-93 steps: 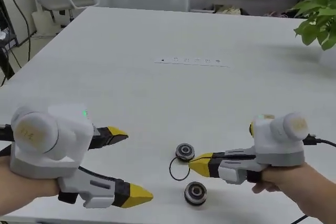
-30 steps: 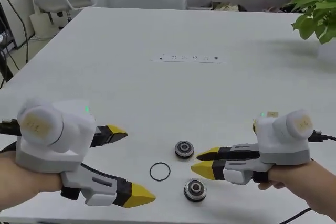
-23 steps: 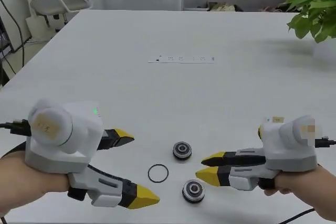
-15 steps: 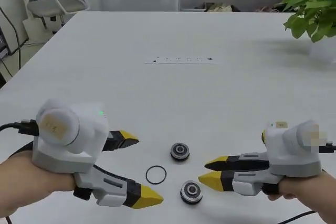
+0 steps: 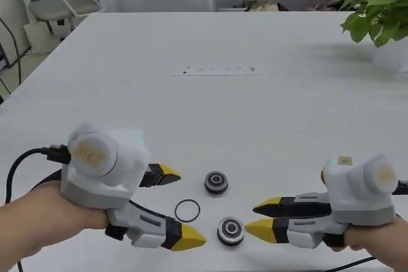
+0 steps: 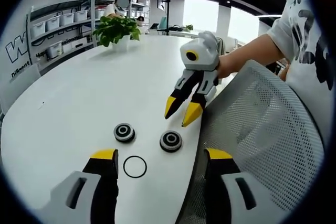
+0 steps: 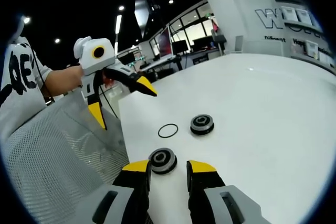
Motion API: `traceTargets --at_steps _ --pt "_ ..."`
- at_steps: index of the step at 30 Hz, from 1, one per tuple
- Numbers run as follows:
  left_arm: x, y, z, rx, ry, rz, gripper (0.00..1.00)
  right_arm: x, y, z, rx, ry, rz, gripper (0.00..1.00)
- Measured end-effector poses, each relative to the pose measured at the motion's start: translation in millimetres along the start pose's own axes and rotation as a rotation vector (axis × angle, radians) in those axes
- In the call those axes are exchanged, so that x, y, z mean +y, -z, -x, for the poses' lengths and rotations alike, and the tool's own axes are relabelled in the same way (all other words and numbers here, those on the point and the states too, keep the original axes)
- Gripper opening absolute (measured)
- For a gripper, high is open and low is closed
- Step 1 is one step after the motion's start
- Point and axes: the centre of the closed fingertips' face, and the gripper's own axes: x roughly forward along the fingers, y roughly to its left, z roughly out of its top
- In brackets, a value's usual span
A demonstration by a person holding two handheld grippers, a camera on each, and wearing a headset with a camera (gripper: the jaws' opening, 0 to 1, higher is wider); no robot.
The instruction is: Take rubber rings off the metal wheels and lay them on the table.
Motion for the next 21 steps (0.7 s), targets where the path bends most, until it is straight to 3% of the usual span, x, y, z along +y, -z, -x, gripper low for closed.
traceTargets --at_steps 10,21 --pt "-6.4 3.2 -15.5 0.018 0.039 0.008 0.56 2.6 14.5 -4.3 0.027 -0.004 0.019 0.24" --pt "-15.7 6.2 -33.8 0.043 0.077 -0.001 0.47 4.0 17.7 -7.8 0.026 -0.006 0.025 0.23"
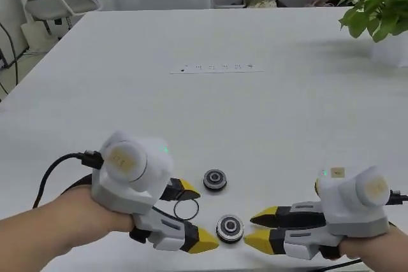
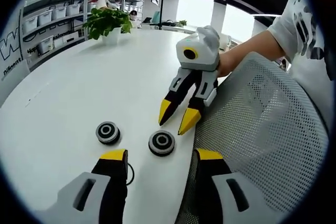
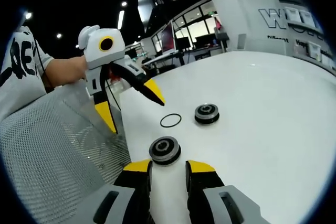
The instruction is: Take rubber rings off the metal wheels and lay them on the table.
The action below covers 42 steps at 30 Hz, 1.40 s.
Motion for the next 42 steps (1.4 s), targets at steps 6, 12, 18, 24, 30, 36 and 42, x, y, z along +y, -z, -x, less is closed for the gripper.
traceTargets --at_steps 6,12,18,24,30,36,42 --pt "-2.6 1.9 -9.4 0.014 0.021 0.001 0.41 0.2 1.9 -0.7 0.001 0.0 -0.003 0.23" --pt "-3.3 4.4 -17.0 0.031 0.03 -0.003 0.36 0.9 3.3 -0.7 -0.004 0.0 -0.012 0.23" --pt "-5.3 4.8 -25.3 0.04 0.042 -0.004 0.32 0.8 5.6 -0.2 -0.004 0.001 -0.017 0.23" --pt "-8.0 1.0 -30.5 0.031 0.057 0.001 0.27 0.5 5.8 0.7 -0.003 0.001 -0.018 0.23" --pt "-7.7 1.6 -35.7 0.039 0.06 -0.007 0.22 -0.9 6.8 1.2 0.001 0.002 -0.019 0.23" --pt "-5.4 2.8 -40.9 0.043 0.056 -0.015 0.15 -0.7 6.4 1.4 0.004 0.003 -0.017 0.23" --pt "-5.6 1.7 -43.6 0.039 0.034 -0.065 0.12 -0.6 6.6 0.9 0.003 0.004 -0.02 0.23"
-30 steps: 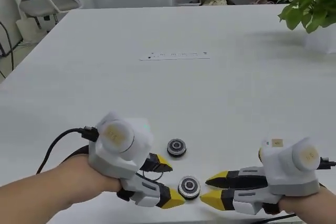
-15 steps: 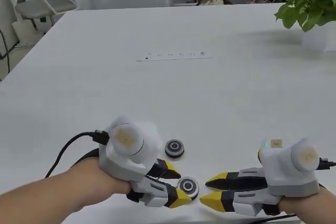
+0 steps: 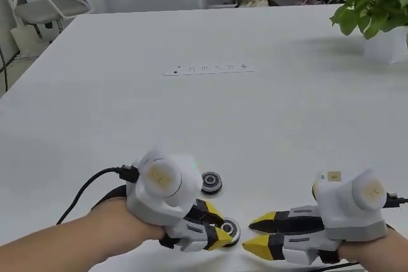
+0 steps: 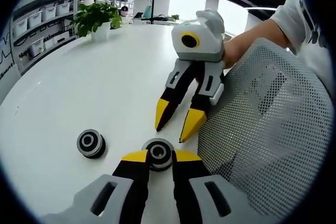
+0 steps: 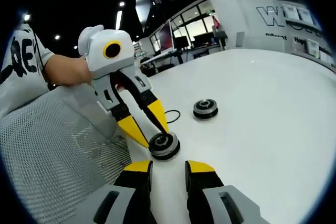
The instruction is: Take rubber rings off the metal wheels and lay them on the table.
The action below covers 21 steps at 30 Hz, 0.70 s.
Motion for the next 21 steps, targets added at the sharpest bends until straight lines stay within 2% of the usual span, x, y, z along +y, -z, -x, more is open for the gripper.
traceTargets --at_steps 5,16,19,21 --pt "1.1 -0.1 -1.4 0.004 -0.033 -0.069 0.1 -0.6 -1.3 -1.3 -0.004 0.001 -0.001 0.23" --pt "2.9 0.1 -0.4 0.002 -0.057 -0.076 0.08 4.8 -8.4 -12.5 0.004 -0.019 0.061 0.22" --pt "2.7 -0.1 -0.5 0.0 -0.061 -0.076 0.08 6.8 -9.0 -16.2 0.016 -0.03 0.09 0.23" --pt "2.6 -0.1 -0.5 -0.003 -0.064 -0.073 0.08 7.1 -7.4 -19.0 0.039 -0.026 0.141 0.23"
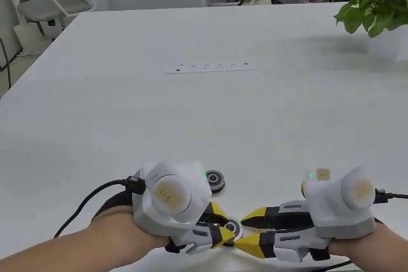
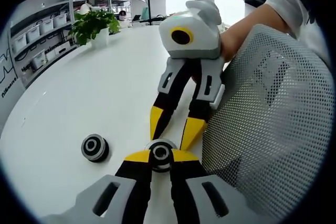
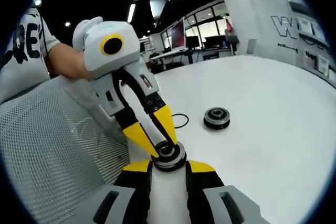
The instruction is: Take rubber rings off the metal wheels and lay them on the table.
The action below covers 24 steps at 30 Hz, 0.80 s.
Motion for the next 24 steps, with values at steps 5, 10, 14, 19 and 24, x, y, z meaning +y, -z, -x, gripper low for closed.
traceTargets --at_steps 5,10,14,19,24 --pt "-0.2 -0.1 -0.1 -0.003 -0.004 0.006 0.08 -0.9 1.7 -2.5 0.023 0.015 0.051 0.23" --pt "-0.7 -0.2 -0.2 -0.005 -0.011 0.01 0.08 -2.5 3.0 -1.8 0.042 0.027 0.092 0.22" --pt "-0.9 -0.5 -0.5 -0.007 -0.016 0.011 0.08 -2.6 3.1 -0.9 0.044 0.034 0.1 0.22" --pt "-1.0 -0.7 -0.8 -0.01 -0.017 0.014 0.08 -2.3 3.2 0.1 0.048 0.041 0.099 0.21" --pt "-1.0 -0.5 -0.8 -0.012 -0.017 0.015 0.08 -2.6 4.7 3.0 0.06 0.047 0.095 0.17"
